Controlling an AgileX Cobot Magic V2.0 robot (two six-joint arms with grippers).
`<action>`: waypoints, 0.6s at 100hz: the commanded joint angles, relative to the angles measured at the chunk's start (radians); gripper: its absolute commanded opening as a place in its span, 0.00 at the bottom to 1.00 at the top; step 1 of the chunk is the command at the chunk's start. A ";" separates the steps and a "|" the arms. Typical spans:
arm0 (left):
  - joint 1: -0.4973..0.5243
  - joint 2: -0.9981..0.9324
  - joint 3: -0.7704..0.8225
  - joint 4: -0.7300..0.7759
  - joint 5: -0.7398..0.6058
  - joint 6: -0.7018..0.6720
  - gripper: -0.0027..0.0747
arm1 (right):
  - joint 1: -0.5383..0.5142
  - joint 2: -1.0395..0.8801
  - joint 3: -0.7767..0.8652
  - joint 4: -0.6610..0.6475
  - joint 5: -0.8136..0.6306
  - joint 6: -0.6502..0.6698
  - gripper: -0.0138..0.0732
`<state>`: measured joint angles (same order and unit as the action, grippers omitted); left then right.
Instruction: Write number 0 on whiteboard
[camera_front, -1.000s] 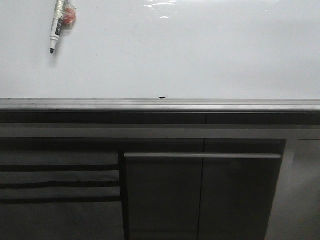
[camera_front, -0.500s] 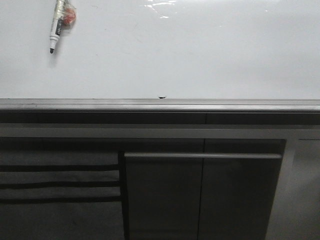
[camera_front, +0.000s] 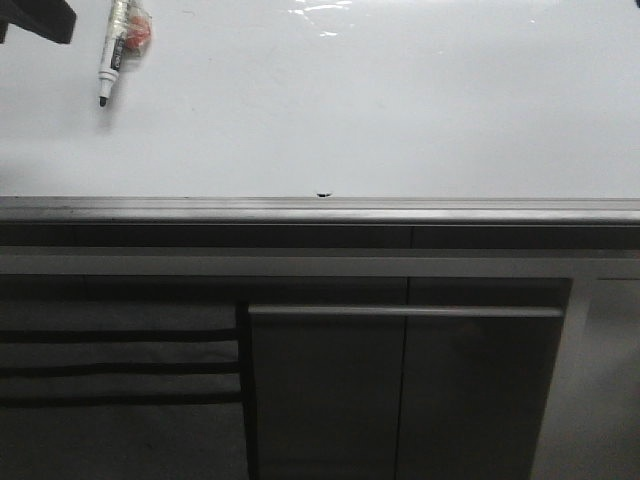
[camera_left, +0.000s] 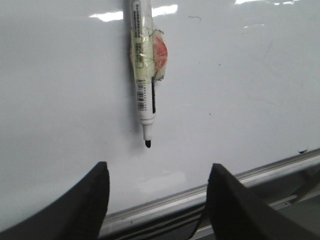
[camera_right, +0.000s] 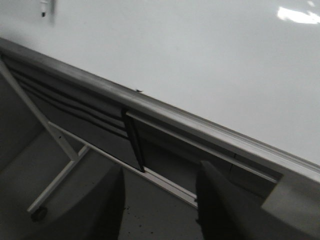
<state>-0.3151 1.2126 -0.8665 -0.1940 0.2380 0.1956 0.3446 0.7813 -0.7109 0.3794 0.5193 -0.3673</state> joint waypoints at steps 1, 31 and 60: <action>-0.010 0.043 -0.068 0.011 -0.091 0.001 0.55 | 0.027 0.006 -0.037 0.015 -0.088 -0.016 0.50; -0.007 0.230 -0.189 0.013 -0.131 0.001 0.54 | 0.031 0.008 -0.037 0.015 -0.090 -0.016 0.50; 0.019 0.288 -0.223 0.016 -0.182 0.001 0.46 | 0.031 0.008 -0.037 0.015 -0.082 -0.016 0.50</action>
<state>-0.2996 1.5273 -1.0423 -0.1753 0.1383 0.1993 0.3742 0.7900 -0.7109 0.3814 0.4984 -0.3717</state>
